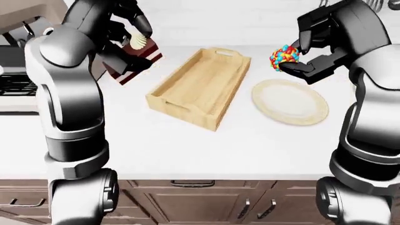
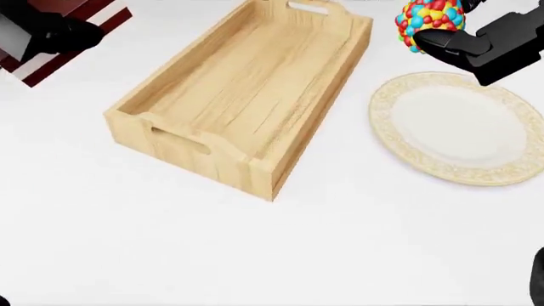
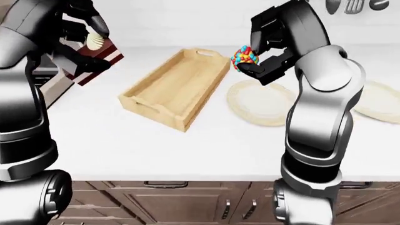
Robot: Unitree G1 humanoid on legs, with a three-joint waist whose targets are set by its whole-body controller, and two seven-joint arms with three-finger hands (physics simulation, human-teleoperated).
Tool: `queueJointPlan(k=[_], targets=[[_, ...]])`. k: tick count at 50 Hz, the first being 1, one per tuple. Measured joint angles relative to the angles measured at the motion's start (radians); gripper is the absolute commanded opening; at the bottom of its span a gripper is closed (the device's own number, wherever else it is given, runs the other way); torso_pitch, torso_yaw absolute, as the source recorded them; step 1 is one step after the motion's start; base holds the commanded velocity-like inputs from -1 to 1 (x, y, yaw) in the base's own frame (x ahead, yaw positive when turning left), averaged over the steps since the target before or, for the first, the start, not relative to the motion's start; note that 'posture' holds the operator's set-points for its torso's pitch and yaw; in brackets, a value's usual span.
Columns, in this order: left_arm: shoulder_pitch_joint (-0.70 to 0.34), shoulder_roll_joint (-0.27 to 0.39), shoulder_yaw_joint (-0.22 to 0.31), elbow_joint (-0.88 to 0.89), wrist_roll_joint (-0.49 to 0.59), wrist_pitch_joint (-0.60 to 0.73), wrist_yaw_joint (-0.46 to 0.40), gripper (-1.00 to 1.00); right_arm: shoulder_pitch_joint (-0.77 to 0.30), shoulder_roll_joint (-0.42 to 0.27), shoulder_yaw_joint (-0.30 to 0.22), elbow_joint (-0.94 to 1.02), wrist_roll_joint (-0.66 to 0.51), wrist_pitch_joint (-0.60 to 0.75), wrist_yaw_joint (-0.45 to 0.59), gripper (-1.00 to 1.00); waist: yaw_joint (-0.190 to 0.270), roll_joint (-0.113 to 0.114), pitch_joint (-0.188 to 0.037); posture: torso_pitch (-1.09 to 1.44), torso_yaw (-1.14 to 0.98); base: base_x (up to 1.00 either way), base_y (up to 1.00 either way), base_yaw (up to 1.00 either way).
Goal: Move the dessert items from the plate to the tray.
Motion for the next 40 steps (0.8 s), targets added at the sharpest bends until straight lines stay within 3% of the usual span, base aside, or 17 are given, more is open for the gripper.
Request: queueJointPlan(k=[3, 7, 10, 13, 18, 20, 23, 24, 30, 33, 40], targets=[[0.005, 0.0, 0.012, 0.015, 0.013, 0.006, 0.008, -1.0, 0.006, 0.005, 0.011, 0.007, 0.018, 0.014, 0.008, -0.98, 0.011, 0.002, 0.023, 0.0, 0.0, 0.0, 0.0, 0.0], [0.003, -0.007, 0.005, 0.011, 0.02, 0.014, 0.008, -1.0, -0.013, -0.005, 0.0, 0.004, 0.029, 0.02, -0.001, -0.98, 0.0, -0.041, 0.038, 0.0, 0.0, 0.0, -0.02, 0.0], [0.021, -0.014, -0.001, 0.023, 0.016, 0.016, 0.003, -1.0, -0.014, -0.006, 0.003, 0.0, 0.035, 0.016, -0.01, -0.98, 0.003, -0.036, 0.004, 0.0, 0.0, 0.0, -0.08, 0.0], [0.01, -0.012, 0.005, 0.003, 0.016, 0.015, 0.002, -1.0, -0.023, -0.008, 0.006, -0.012, 0.036, 0.015, -0.015, -0.99, 0.008, -0.053, 0.021, 0.0, 0.0, 0.0, -0.03, 0.0], [0.02, -0.021, -0.001, 0.016, 0.017, 0.012, 0.006, -1.0, -0.007, -0.002, 0.017, 0.017, 0.045, 0.022, -0.013, -0.98, 0.014, -0.044, 0.006, 0.0, 0.0, 0.17, -0.14, 0.0], [0.018, -0.021, 0.002, 0.013, 0.017, 0.008, 0.009, -1.0, -0.011, -0.006, 0.014, 0.007, 0.046, 0.022, -0.012, -0.98, 0.016, -0.062, 0.006, 0.0, 0.0, 0.18, -0.01, 0.0], [0.0, -0.019, 0.001, 0.003, 0.018, 0.004, 0.01, -1.0, -0.022, -0.013, 0.004, -0.003, 0.043, 0.017, -0.016, -0.98, 0.013, -0.116, 0.0, 0.0, 0.0, 0.06, 0.0, 0.0], [-0.007, -0.023, 0.0, -0.007, 0.018, 0.0, 0.012, -1.0, -0.025, -0.019, -0.002, -0.006, 0.04, 0.014, -0.019, -0.98, 0.011, -0.114, 0.0, 0.0, 0.0, 0.0, 0.0, 0.0], [0.002, -0.038, -0.034, 0.009, -0.002, -0.007, -0.006, -1.0, -0.02, -0.015, 0.001, 0.017, 0.03, 0.028, -0.02, -0.98, -0.003, -0.049, 0.031, 0.0, 0.0, 0.0, 0.0, 0.0], [0.003, -0.038, -0.032, 0.026, 0.0, 0.003, -0.012, -1.0, -0.03, -0.01, 0.018, 0.019, 0.03, 0.04, -0.007, -0.98, -0.009, -0.049, 0.035, 0.0, 0.0, 0.0, 0.0, 0.0], [-0.027, -0.046, -0.025, 0.032, 0.021, 0.002, 0.002, -1.0, -0.054, 0.002, 0.023, 0.009, 0.019, 0.027, -0.004, -0.98, -0.006, -0.067, 0.019, 0.0, 0.0, 0.0, 0.0, 0.0]])
